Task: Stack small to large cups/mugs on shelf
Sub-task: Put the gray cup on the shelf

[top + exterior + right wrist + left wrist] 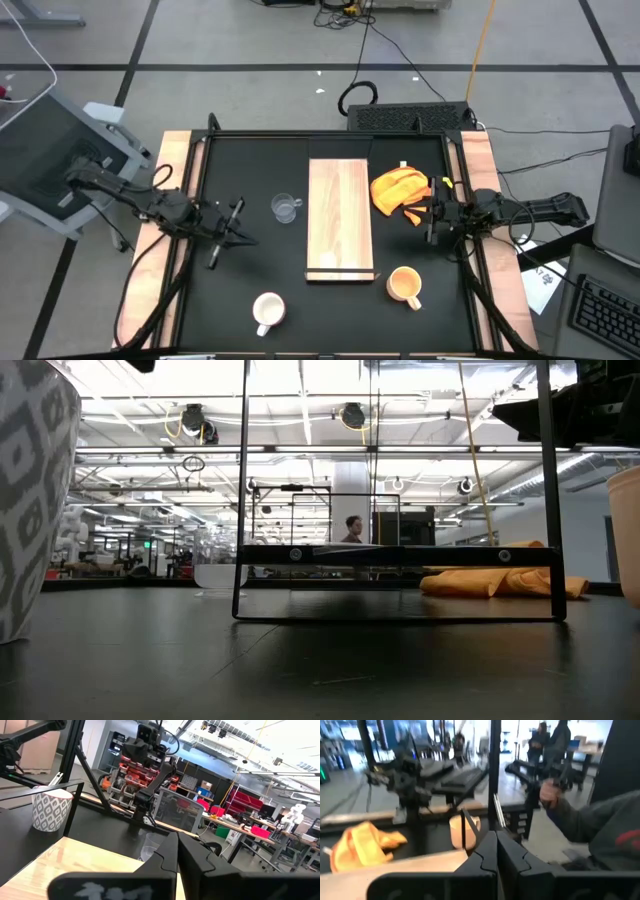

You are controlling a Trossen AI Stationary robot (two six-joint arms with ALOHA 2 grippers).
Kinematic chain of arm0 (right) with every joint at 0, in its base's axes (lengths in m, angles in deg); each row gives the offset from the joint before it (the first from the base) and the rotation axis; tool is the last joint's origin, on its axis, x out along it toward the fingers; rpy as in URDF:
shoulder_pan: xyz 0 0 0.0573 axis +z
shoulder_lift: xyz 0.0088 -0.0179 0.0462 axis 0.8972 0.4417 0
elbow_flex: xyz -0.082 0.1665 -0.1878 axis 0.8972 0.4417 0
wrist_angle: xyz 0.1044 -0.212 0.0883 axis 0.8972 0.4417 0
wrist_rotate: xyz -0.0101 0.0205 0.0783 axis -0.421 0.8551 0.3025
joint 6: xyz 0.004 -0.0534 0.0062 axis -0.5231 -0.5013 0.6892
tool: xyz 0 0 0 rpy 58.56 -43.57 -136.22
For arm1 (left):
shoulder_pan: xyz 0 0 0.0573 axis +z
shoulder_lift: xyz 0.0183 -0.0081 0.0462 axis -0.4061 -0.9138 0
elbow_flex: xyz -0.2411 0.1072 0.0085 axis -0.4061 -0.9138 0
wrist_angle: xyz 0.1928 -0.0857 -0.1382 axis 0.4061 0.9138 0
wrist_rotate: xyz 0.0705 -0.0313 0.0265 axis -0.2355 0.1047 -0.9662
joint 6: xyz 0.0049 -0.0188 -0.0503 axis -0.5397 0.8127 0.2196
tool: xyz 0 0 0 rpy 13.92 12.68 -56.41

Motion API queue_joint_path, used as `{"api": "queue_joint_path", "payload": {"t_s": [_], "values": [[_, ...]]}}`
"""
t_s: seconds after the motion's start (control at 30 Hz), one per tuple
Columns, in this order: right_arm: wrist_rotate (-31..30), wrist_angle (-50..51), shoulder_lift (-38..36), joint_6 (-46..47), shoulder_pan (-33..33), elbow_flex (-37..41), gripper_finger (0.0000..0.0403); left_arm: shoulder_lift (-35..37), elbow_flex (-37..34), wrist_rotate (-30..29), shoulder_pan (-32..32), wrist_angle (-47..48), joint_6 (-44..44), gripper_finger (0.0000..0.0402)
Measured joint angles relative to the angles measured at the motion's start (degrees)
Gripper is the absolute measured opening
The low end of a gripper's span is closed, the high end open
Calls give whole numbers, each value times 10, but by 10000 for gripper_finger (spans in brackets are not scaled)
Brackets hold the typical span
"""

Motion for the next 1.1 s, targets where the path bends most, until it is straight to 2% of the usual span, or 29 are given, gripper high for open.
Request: {"api": "queue_joint_path", "payload": {"t_s": [0.2, 0.3, 0.53, 0.67, 0.83, 1.1], "values": [[0, 0, 0, 0, 0, 0, 0, -86, 92, -37, -10, 127, 46, 0], [0, 0, 0, 0, 0, 0, 0, -131, 142, -39, -10, 213, 82, 0], [0, 0, 0, 0, 0, 0, 0, -219, 224, -42, -11, 330, 138, 0], [0, 0, 0, 0, 0, 0, 0, -255, 262, -10, -14, 385, 149, 0], [0, 1, 0, 0, 0, 0, 0, -288, 305, -4, -33, 437, 161, 0], [0, 1, 0, 0, 0, 0, 0, -339, 339, 22, -73, 475, 146, 0]]}}
